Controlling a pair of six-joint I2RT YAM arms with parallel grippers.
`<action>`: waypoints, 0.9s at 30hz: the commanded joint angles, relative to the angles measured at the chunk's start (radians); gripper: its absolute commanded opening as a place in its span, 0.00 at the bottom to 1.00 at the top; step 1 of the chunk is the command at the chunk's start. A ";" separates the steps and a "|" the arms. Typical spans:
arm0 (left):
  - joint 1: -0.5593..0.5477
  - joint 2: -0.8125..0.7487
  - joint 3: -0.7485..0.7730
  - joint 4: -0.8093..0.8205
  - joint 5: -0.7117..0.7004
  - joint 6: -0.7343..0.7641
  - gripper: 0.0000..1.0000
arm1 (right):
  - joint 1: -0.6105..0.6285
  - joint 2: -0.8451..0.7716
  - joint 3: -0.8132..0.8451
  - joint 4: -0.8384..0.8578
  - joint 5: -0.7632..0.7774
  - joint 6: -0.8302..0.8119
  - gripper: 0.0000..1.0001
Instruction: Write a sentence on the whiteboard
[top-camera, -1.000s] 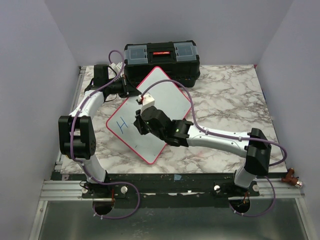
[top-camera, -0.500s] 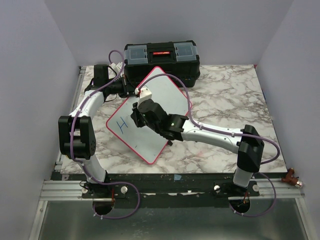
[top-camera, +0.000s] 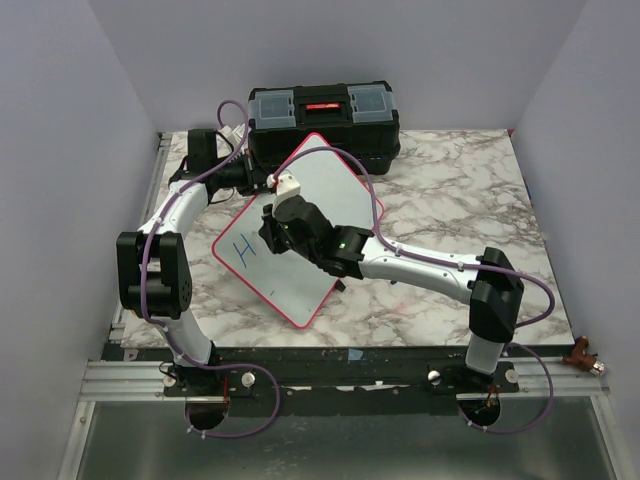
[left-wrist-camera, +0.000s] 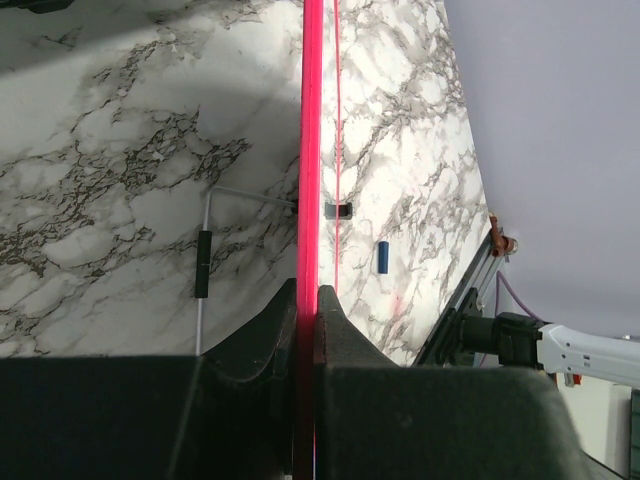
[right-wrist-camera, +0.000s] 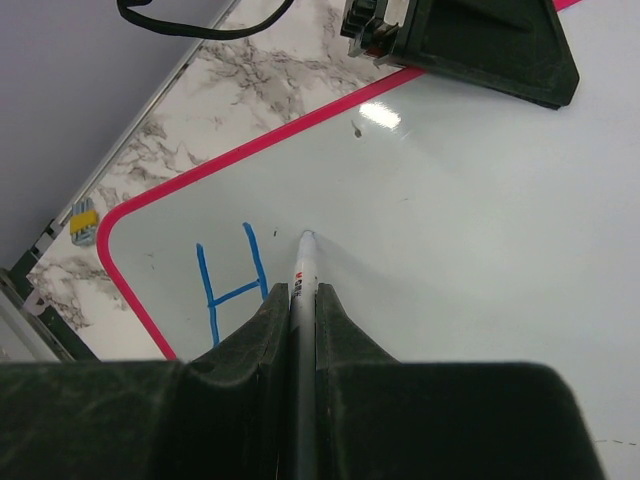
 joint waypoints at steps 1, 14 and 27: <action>-0.006 -0.038 0.021 0.028 -0.050 0.061 0.00 | -0.001 0.022 0.017 0.017 -0.045 -0.012 0.01; -0.006 -0.038 0.021 0.028 -0.051 0.060 0.00 | -0.001 -0.002 -0.047 0.004 -0.122 0.029 0.01; -0.006 -0.037 0.023 0.026 -0.051 0.061 0.00 | -0.001 -0.041 -0.111 -0.020 -0.080 0.048 0.01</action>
